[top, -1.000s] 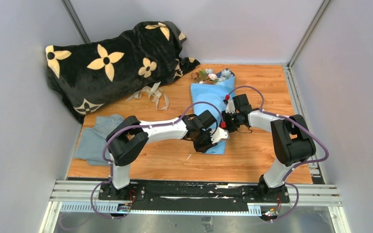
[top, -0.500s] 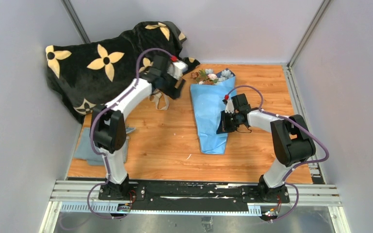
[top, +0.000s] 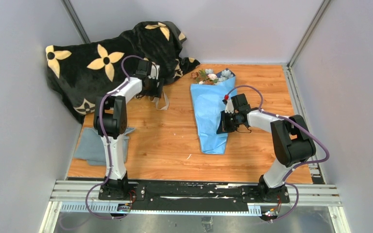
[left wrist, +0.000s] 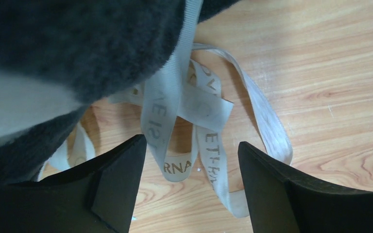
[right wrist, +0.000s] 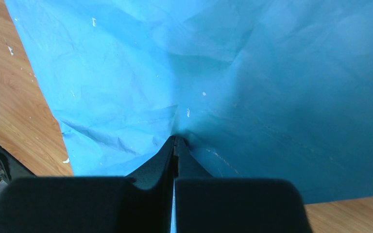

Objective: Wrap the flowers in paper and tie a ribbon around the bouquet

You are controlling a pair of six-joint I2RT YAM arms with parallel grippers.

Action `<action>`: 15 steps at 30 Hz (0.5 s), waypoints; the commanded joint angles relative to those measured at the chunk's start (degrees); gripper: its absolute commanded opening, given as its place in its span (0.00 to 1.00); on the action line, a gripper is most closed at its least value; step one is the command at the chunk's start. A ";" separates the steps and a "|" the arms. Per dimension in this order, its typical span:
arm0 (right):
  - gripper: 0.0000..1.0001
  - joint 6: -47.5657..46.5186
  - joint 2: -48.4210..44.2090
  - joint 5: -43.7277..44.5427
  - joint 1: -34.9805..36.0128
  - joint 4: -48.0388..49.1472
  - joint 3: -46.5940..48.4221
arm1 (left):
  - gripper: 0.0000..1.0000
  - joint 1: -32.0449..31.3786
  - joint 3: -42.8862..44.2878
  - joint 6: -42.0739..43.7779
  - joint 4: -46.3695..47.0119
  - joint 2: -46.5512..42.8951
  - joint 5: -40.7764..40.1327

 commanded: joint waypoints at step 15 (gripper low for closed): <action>0.00 -2.76 2.27 3.98 0.79 -3.97 1.07 | 0.44 2.94 1.80 -0.48 1.74 2.74 -5.27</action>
